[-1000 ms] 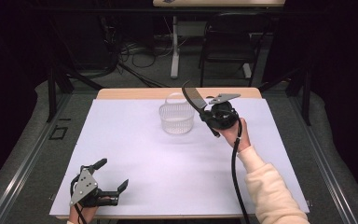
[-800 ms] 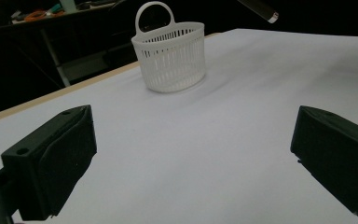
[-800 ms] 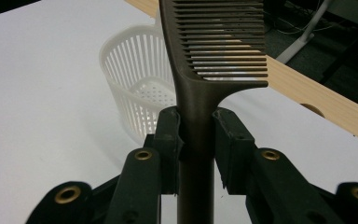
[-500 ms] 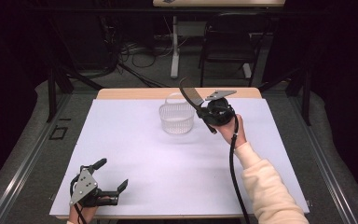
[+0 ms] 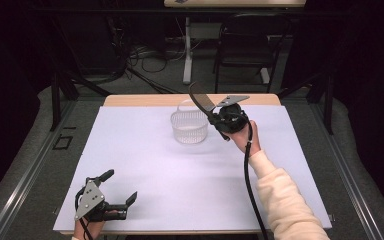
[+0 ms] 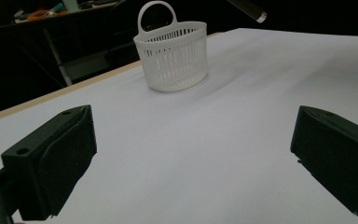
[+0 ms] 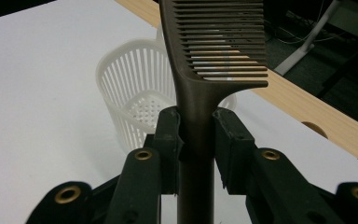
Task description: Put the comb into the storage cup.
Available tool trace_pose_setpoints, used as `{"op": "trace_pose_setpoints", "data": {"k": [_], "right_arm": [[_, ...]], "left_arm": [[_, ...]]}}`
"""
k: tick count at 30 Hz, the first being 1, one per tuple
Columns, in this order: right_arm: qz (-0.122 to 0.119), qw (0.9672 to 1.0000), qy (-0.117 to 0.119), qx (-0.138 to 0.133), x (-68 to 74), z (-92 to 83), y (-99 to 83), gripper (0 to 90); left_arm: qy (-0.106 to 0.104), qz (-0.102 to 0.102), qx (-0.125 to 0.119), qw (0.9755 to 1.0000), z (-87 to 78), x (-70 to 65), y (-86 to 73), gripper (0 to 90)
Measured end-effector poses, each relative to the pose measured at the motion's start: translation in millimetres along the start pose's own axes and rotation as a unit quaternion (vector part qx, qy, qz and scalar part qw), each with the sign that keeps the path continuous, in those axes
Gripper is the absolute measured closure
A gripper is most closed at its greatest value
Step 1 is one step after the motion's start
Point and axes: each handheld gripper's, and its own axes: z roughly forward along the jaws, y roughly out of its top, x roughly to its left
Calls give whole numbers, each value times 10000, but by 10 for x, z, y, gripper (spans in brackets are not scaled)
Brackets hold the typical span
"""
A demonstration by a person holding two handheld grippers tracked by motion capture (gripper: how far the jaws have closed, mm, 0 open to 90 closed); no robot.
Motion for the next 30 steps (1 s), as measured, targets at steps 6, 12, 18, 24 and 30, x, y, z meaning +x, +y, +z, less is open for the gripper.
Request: {"op": "trace_pose_setpoints", "data": {"k": [6,12,18,24,30], "right_arm": [[-119,9999,-54,-3,-5,22,23,722],[-123,9999,-38,-54,-8,33,46,722],[-251,9996,-68,-125,11,48,82,722],[-325,9993,-113,-177,22,64,126,722],[-344,9989,-115,-301,38,72,160,722]], "left_arm": [[38,-37,-20,10000,-6,5,1,2],[36,-36,-22,10000,-8,5,1,2],[42,-25,-32,10000,-9,6,3,2],[48,-27,-35,10000,-13,7,3,2],[43,-32,-39,10000,-14,9,3,2]]}}
